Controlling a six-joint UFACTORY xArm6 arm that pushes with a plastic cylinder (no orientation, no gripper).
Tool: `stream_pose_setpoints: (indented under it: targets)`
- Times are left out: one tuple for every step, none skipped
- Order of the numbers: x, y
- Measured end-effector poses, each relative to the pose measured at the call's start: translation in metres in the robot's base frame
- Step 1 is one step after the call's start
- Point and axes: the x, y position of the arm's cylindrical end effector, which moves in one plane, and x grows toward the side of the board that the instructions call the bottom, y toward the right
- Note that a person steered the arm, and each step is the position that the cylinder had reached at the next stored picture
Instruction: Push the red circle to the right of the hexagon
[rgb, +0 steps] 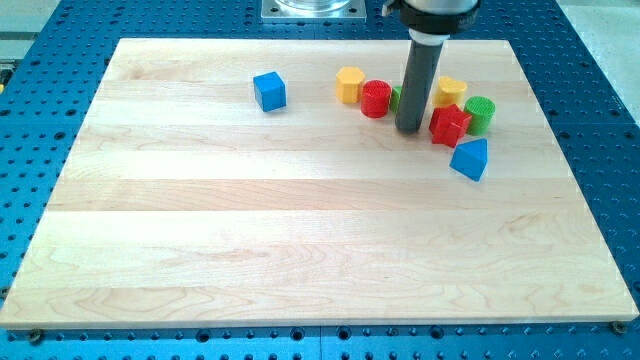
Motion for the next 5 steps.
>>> stream_pose_setpoints:
  targets:
    - [0.004, -0.001]
    - [0.035, -0.013]
    - [0.075, -0.042]
    - [0.069, -0.066]
    - [0.032, -0.067]
